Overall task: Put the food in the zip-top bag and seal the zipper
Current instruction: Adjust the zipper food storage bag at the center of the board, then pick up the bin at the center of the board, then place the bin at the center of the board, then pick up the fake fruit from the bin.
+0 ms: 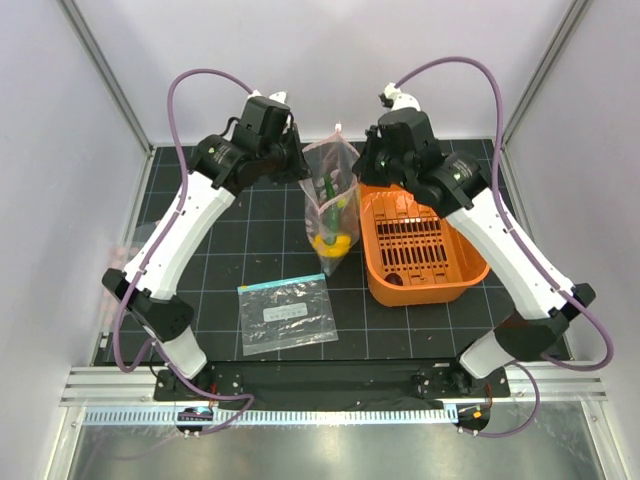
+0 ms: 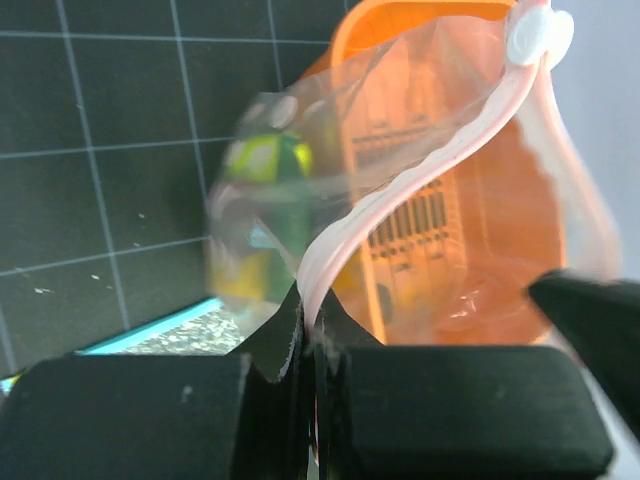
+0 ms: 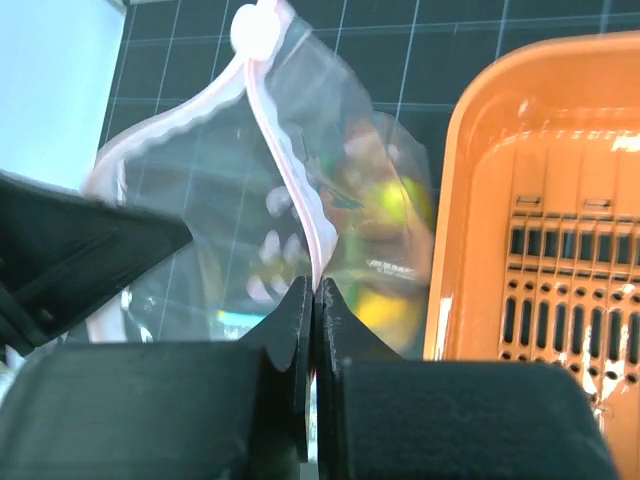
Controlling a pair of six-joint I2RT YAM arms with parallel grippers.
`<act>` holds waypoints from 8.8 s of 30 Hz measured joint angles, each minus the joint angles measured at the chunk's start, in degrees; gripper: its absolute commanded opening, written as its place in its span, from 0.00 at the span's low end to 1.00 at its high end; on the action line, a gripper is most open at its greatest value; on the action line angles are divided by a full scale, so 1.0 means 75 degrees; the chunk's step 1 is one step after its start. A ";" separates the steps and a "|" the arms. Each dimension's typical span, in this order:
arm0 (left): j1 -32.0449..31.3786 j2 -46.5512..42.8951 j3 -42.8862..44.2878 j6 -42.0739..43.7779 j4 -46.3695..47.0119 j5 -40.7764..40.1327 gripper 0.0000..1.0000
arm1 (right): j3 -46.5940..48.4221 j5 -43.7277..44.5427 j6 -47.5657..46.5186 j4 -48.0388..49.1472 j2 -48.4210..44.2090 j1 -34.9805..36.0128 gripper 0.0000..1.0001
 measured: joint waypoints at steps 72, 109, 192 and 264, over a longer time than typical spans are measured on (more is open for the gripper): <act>0.0965 -0.0108 -0.0909 0.0755 -0.0350 -0.0705 0.02 | -0.4663 -0.1309 -0.2101 0.2014 -0.1658 -0.4963 0.01; 0.0965 -0.0099 -0.0810 0.0758 -0.0460 -0.0892 0.02 | -0.0023 -0.4272 -0.0790 -0.2422 0.1702 -0.5922 0.01; 0.0965 -0.0239 -0.1064 0.0953 -0.0487 -0.0909 0.02 | 0.0487 0.0933 -0.1961 -0.1582 0.2690 -0.5694 0.71; 0.0356 0.0251 -0.0941 0.2084 -0.0026 -0.2177 0.01 | -0.0755 -0.2259 -0.1472 0.1743 0.0970 -0.2416 0.26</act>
